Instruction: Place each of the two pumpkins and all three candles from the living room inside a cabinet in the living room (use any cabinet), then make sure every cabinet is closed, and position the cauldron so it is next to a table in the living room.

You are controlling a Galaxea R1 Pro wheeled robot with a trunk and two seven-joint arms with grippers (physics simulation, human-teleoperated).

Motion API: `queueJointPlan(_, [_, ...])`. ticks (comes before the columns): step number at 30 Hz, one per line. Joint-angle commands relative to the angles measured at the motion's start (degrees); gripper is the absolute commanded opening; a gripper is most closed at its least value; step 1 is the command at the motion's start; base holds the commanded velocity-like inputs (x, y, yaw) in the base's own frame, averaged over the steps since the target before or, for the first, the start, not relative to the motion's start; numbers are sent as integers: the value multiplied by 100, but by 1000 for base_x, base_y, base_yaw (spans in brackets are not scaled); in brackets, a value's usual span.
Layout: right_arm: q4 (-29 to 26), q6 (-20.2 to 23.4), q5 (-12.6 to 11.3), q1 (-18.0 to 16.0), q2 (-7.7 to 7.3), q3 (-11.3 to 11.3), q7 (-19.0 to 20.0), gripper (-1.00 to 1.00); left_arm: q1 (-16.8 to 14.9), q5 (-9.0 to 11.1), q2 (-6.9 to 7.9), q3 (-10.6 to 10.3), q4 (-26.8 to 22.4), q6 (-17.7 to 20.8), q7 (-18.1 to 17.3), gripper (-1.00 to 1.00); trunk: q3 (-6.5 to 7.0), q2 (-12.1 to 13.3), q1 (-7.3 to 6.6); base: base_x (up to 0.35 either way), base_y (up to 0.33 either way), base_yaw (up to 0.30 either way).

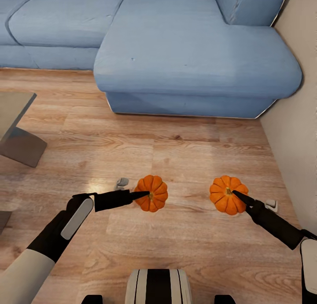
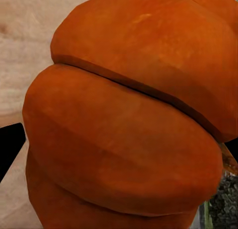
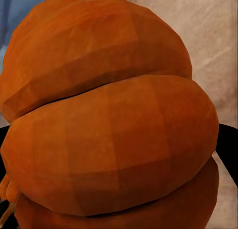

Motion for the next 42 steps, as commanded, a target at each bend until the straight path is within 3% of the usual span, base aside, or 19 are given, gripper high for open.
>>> queueJointPlan(1, [-2, 41, 2, -5, 2, -6, 20, -100, 46, 37, 24, -3, -115, 74, 13, -100, 20, 0, -3, 0, 0, 0])
queueJointPlan(14, [-2, 41, 2, -5, 12, -2, -62, -100, 152, 80, 182, 5, -547, 264, 5, -100, 308, 18, -37, 0, 0, 0])
queueJointPlan(29, [1, 41, -6, -5, 12, 1, -54, -100, 158, 89, 203, 5, -558, 269, 5, -100, 640, 38, -75, 0, 0, 0])
queueJointPlan(42, [1, 41, -13, -5, 21, 1, -46, -100, 158, 90, 208, 5, -566, 269, 5, -100, 640, 38, -75, -22, 0, 0])
